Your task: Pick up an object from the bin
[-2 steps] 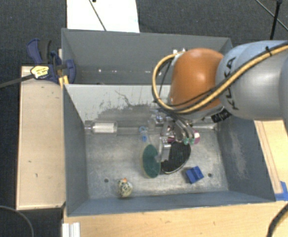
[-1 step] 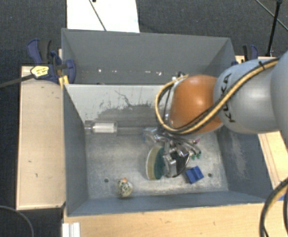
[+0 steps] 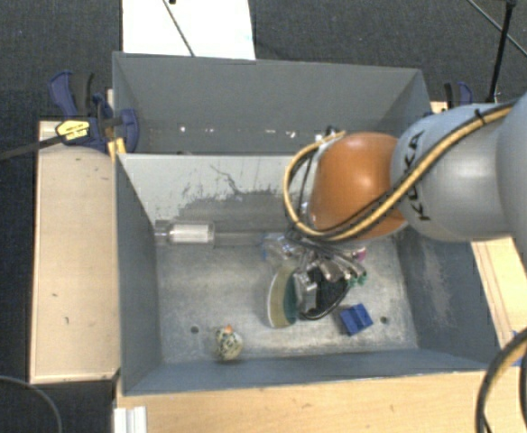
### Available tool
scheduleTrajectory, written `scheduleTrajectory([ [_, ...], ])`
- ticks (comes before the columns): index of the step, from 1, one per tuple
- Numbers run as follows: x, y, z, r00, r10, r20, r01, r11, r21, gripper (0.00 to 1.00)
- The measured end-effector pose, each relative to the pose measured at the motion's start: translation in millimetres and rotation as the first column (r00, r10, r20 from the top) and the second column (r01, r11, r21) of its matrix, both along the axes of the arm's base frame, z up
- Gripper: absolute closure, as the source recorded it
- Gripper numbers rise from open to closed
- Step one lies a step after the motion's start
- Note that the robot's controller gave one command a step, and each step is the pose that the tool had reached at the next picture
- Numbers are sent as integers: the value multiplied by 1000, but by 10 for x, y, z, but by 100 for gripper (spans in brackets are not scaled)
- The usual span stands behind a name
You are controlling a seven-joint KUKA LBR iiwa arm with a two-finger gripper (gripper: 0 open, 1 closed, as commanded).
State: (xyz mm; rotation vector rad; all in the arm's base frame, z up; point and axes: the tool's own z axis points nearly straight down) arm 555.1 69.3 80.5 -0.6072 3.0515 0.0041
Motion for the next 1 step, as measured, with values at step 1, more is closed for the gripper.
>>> scheduleTrajectory([
  [1,-324,-150,2204,969,248,-18,-248,969,-10,100],
])
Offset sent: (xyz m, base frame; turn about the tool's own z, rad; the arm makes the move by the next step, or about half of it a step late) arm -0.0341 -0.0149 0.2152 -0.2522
